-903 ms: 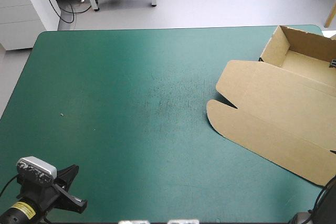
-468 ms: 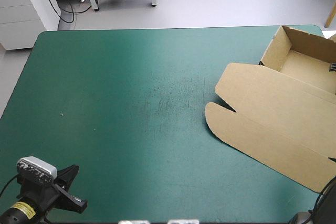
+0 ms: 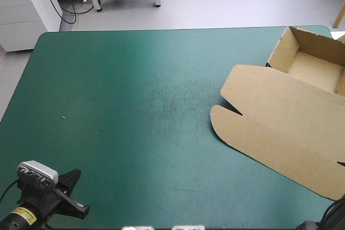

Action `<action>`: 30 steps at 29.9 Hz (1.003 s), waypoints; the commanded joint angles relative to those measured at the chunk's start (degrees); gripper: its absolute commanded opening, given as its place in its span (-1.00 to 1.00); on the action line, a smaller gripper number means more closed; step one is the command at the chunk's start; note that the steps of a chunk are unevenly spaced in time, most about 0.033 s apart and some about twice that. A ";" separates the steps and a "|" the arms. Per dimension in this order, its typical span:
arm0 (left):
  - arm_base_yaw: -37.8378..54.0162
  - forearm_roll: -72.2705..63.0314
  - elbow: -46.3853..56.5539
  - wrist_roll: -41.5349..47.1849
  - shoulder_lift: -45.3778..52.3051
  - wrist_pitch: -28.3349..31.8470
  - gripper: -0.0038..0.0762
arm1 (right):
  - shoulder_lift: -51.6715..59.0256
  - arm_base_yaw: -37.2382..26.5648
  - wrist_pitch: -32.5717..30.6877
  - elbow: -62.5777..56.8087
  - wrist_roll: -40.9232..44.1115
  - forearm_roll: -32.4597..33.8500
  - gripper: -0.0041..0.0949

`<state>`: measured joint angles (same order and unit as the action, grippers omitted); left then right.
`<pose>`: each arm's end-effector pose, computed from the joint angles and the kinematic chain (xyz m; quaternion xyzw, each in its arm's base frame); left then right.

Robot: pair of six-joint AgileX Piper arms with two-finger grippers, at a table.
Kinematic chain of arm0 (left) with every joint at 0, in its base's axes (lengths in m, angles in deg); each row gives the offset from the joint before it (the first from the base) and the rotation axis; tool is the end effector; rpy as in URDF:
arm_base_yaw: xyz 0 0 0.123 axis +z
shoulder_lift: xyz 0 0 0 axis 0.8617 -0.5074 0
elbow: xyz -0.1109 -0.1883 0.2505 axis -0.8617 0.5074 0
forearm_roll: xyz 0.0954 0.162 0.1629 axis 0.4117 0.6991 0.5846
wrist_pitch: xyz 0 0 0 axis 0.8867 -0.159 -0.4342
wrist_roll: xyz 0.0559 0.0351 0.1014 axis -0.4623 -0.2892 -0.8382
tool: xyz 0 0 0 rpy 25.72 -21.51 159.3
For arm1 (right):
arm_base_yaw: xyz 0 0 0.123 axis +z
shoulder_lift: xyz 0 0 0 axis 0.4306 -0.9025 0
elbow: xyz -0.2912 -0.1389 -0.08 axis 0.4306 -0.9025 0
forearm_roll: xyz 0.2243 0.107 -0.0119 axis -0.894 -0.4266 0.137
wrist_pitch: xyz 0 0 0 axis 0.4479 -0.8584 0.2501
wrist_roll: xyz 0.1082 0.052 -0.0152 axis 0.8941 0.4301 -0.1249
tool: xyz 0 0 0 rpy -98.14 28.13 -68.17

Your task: Fold the box

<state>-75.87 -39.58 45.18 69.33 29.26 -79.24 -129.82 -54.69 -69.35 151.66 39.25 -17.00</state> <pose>0.0115 -0.0157 0.2775 0.1893 0.8493 -0.0886 0.4848 0.3953 -0.2154 0.4048 0.1782 0.9358 -0.0766 0.2943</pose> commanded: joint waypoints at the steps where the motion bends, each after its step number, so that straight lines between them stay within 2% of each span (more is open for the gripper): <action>1: -0.30 -0.76 -1.18 0.56 -0.73 3.95 -0.92 | 8.30 3.51 1.61 2.00 -0.56 -1.09 0.01; 4: -0.30 -0.76 -1.18 0.56 -0.73 3.95 -0.92 | 12.31 7.79 1.61 1.58 -0.56 -1.09 -0.21; 12: -0.30 -0.76 -1.18 0.56 -0.73 3.95 -0.92 | 23.30 23.66 1.61 -5.31 -2.60 -0.98 -0.97; 17: -0.30 -0.91 -1.18 0.09 -0.73 3.95 -0.92 | 30.87 32.11 1.73 -14.11 -2.27 -0.88 -0.96; 20: -0.30 -0.91 -1.18 0.09 -0.73 3.95 -0.92 | 35.67 34.96 3.57 -19.91 -2.27 -0.78 -0.96; 26: -0.30 -0.91 -1.18 0.30 -0.73 3.95 -0.92 | 47.30 35.65 12.03 -35.35 -3.30 -0.62 -0.96; 30: -0.30 -0.91 -1.18 0.30 -0.73 3.95 -0.92 | 55.11 35.65 15.55 -47.27 -4.10 -0.50 -0.96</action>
<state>-75.87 -39.76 45.18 69.27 29.26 -79.24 -80.11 -19.06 -59.67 109.60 36.06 -17.72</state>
